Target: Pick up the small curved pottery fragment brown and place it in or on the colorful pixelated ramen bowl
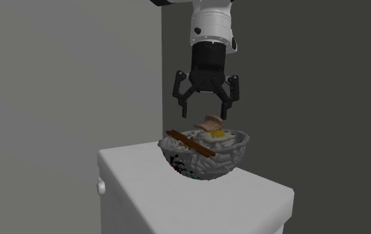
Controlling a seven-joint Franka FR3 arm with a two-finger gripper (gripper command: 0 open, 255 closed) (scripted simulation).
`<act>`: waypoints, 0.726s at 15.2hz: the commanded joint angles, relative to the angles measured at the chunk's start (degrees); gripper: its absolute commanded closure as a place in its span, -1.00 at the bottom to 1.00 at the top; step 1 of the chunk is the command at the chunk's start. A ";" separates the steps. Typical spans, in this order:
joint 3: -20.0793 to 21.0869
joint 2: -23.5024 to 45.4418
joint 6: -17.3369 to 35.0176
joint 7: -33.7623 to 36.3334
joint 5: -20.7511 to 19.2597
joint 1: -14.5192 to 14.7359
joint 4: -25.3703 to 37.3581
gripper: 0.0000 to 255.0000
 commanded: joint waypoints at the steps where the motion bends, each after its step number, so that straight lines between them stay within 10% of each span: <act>1: -0.15 -0.30 -2.83 -0.03 0.00 -0.11 2.52 -1.00; 11: -0.29 -0.35 -6.26 0.01 -0.06 -0.23 5.90 -1.00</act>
